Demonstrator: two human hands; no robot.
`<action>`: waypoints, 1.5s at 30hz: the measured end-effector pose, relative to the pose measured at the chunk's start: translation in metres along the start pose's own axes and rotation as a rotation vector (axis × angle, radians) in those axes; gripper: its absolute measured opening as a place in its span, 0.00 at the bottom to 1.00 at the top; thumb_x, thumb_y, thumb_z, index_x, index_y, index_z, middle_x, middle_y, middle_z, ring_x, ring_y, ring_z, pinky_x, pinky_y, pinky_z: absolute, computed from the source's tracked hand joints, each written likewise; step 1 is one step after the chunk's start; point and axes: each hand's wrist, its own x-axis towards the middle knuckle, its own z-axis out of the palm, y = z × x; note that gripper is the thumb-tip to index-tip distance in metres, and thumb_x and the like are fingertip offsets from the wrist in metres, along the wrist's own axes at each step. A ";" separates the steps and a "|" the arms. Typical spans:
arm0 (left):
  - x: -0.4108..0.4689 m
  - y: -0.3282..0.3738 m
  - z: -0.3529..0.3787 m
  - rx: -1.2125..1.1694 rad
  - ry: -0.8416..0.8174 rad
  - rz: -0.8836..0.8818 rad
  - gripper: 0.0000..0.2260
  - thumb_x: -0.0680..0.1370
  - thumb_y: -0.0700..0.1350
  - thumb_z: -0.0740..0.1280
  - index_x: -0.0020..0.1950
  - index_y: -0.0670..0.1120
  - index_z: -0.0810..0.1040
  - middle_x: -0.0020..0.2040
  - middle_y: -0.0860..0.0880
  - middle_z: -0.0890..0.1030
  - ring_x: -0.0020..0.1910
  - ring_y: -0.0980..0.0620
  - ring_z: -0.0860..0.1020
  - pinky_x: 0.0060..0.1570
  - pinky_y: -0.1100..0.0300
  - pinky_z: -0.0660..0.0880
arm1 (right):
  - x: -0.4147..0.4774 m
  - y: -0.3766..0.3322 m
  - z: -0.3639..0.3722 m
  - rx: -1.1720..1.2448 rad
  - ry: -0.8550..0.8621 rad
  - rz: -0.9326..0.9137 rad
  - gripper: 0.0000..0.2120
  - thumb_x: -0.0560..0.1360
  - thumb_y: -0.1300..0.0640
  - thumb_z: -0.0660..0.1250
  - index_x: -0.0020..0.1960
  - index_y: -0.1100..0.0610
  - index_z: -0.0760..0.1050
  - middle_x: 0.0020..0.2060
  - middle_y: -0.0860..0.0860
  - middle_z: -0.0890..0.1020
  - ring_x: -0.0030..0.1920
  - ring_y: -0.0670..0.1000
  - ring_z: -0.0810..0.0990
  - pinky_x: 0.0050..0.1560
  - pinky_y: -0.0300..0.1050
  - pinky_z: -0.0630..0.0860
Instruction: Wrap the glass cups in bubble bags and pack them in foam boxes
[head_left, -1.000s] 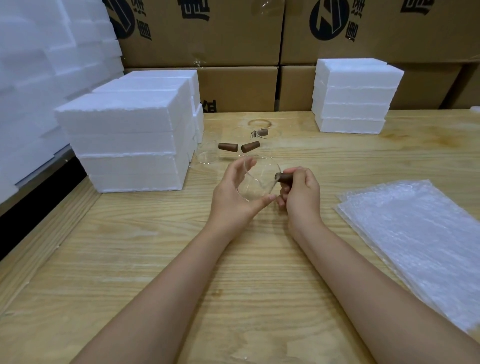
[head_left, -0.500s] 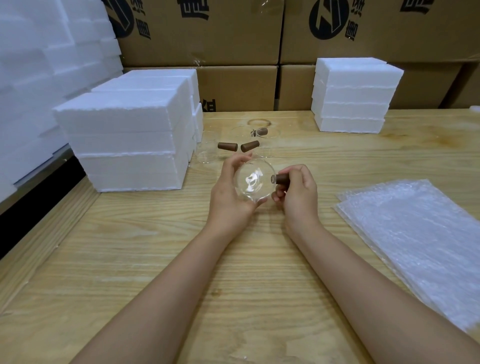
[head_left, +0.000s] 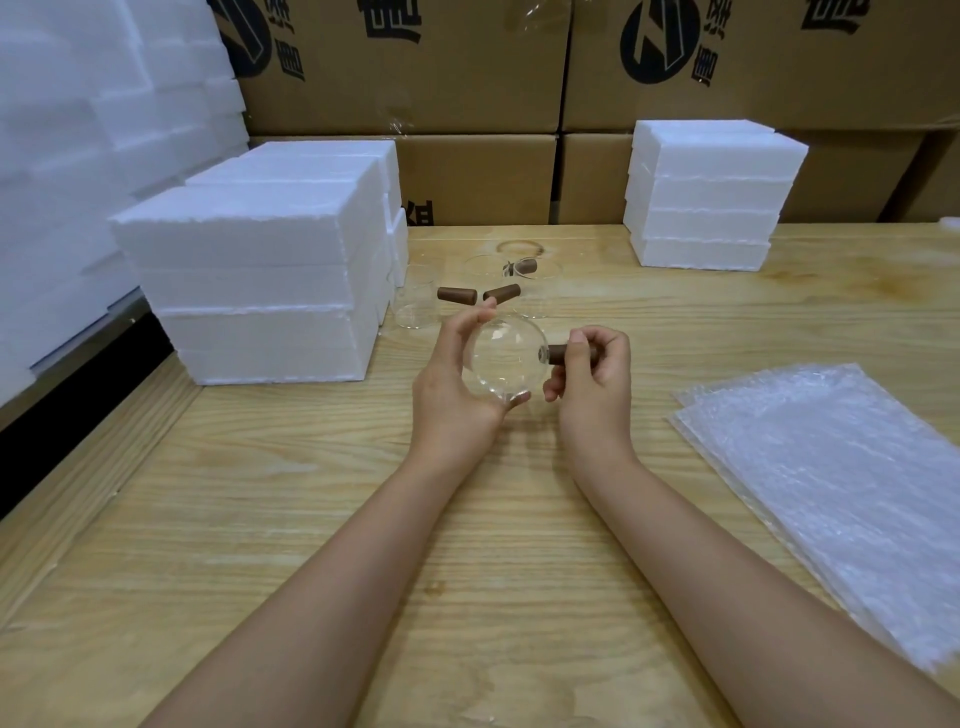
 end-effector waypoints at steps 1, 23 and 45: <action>-0.001 0.001 0.000 0.013 -0.001 0.014 0.36 0.62 0.33 0.80 0.57 0.62 0.68 0.63 0.66 0.73 0.64 0.68 0.71 0.61 0.72 0.65 | 0.001 0.001 0.000 -0.037 0.005 -0.004 0.08 0.81 0.60 0.56 0.45 0.51 0.67 0.38 0.52 0.74 0.29 0.44 0.71 0.33 0.39 0.72; 0.000 0.001 0.000 -0.162 -0.086 -0.141 0.36 0.58 0.37 0.82 0.62 0.50 0.72 0.58 0.55 0.81 0.61 0.60 0.77 0.65 0.60 0.71 | -0.002 -0.007 -0.004 -0.282 0.009 -0.335 0.12 0.78 0.61 0.63 0.38 0.48 0.71 0.43 0.45 0.68 0.41 0.36 0.69 0.45 0.27 0.66; -0.004 0.007 0.001 0.111 -0.022 0.068 0.36 0.63 0.43 0.81 0.63 0.61 0.67 0.60 0.72 0.72 0.62 0.68 0.71 0.61 0.73 0.66 | 0.000 -0.005 -0.006 -0.266 -0.008 -0.319 0.13 0.80 0.60 0.61 0.38 0.47 0.69 0.44 0.42 0.69 0.52 0.56 0.74 0.54 0.46 0.73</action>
